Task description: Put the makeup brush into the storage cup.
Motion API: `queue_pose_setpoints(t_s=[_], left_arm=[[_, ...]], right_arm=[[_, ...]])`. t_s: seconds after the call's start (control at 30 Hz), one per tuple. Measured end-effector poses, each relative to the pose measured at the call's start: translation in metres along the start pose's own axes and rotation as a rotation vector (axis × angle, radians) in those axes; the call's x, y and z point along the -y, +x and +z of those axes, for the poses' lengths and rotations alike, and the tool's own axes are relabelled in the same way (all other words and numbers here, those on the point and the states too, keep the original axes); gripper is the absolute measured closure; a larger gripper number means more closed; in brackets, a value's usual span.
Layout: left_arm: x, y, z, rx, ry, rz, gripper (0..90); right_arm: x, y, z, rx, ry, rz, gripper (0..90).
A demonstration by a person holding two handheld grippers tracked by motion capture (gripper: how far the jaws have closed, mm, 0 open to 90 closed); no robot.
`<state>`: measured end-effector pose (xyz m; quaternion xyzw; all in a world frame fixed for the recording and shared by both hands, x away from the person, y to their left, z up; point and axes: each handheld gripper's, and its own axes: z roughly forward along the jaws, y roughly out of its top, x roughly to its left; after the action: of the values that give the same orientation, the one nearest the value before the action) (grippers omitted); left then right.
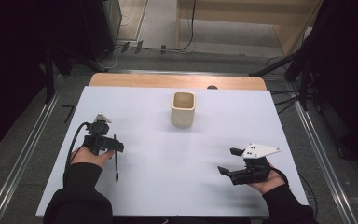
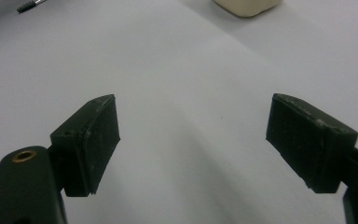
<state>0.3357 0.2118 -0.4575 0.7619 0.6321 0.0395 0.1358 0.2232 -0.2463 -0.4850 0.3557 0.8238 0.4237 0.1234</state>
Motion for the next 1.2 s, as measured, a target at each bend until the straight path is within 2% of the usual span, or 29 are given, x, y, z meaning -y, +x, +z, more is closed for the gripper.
queue_pose_setpoints(t_s=[0.1, 0.27, 0.43, 0.47, 0.57, 0.8, 1.0, 1.03, 1.1, 1.17, 1.2], left_arm=[[0.0, 0.0, 0.002, 0.0, 0.01, -0.014, 33.0], [0.001, -0.004, 0.009, -0.002, 0.036, 0.011, 34.1], [0.002, -0.006, 0.014, -0.019, 0.048, 0.013, 34.8], [0.002, -0.008, 0.016, -0.039, 0.052, 0.023, 35.2], [0.003, -0.01, 0.02, -0.046, 0.059, 0.028, 35.2], [0.004, -0.023, 0.025, -0.146, 0.058, 0.065, 36.2], [0.004, -0.025, 0.025, -0.159, 0.061, 0.046, 37.3], [0.004, -0.025, 0.025, -0.159, 0.061, 0.046, 38.4], [0.004, -0.028, 0.022, -0.158, 0.091, 0.042, 45.2], [0.005, -0.03, 0.021, -0.153, 0.118, 0.049, 58.1], [0.005, -0.031, 0.021, -0.152, 0.124, 0.049, 61.8]], right_arm=[[0.0, 0.0, 0.0, 0.001, 0.002, -0.002, 18.3], [0.0, 0.0, 0.0, 0.007, 0.006, 0.001, 18.3], [0.0, 0.001, 0.001, 0.007, 0.014, -0.006, 18.3], [0.0, 0.001, 0.001, 0.008, 0.015, -0.006, 18.4], [0.0, 0.001, 0.001, 0.01, 0.017, -0.006, 18.7], [0.0, 0.001, 0.001, 0.015, 0.021, -0.014, 18.8], [0.0, 0.001, 0.002, 0.019, 0.028, -0.022, 18.8], [0.0, 0.002, 0.002, 0.019, 0.03, -0.022, 18.9], [0.0, 0.002, 0.002, 0.02, 0.031, -0.022, 18.9], [0.0, 0.002, 0.002, 0.022, 0.032, -0.023, 18.9], [0.0, 0.002, 0.002, 0.023, 0.033, -0.024, 18.9]])
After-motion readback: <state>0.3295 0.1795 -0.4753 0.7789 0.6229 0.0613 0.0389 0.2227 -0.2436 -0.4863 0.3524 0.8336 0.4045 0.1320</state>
